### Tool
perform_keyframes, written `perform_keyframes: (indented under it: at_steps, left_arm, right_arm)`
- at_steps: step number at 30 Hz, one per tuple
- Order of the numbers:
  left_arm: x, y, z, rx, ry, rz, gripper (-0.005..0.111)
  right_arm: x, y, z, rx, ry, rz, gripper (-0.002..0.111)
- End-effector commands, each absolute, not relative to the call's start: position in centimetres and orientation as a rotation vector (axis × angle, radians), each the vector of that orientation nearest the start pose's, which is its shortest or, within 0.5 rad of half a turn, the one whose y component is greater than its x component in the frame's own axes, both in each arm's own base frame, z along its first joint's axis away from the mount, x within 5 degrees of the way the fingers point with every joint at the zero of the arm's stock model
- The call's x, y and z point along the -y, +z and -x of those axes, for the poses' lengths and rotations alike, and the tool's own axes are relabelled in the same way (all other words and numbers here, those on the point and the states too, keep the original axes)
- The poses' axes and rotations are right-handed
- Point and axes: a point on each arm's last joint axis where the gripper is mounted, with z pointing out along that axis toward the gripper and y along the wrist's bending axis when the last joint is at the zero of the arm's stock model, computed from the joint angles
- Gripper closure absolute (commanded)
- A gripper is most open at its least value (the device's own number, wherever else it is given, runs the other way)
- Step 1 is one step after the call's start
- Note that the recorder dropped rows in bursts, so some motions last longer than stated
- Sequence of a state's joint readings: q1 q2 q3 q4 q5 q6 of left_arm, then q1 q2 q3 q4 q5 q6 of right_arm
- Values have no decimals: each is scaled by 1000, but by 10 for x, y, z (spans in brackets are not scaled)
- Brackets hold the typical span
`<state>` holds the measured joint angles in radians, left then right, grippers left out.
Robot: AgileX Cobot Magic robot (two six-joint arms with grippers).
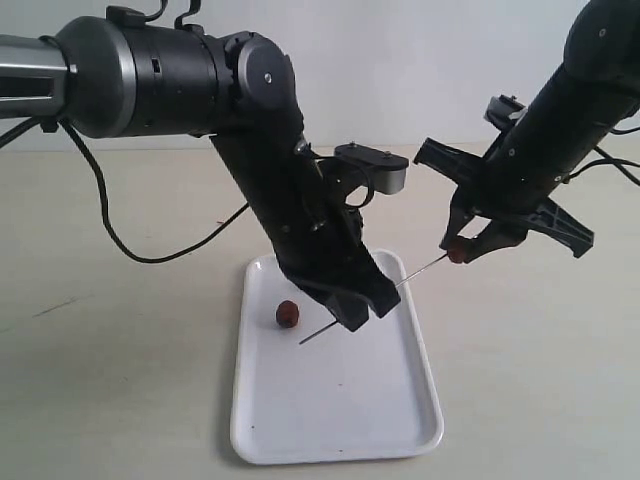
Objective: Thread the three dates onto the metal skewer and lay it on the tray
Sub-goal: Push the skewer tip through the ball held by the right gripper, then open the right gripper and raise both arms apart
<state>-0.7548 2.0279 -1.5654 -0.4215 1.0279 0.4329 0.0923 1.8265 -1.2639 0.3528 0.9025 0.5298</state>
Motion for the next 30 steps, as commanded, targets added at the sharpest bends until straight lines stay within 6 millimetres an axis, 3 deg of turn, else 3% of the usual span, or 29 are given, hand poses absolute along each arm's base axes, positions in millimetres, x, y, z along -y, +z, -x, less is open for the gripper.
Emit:
perform_keyframes:
  at_steps: [1,4,8,21,26,30]
  left_arm:
    - [312,206,-284,-2589,-612,-1427,107]
    - [313,206,-285,-2577,-611,-1415,107]
    - [314,207,-286,-2566,-609,-1400,107]
    - [315,207,-290,-2538,-605,-1364,107]
    - [309,213,-297,-2534,-612,-1313,107]
    - [295,230,-306,-2516,-614,-1244,107]
  right_arm:
    - [-60,210,-358,-2829,571,-958,77]
    - [-61,210,-357,-2836,579,-965,62]
    - [-62,211,-357,-2841,606,-963,53]
    - [-58,260,-346,-2680,614,-818,52]
    - [-50,286,-335,-2608,518,-706,52]
    - [-38,315,-320,-2518,372,-584,52]
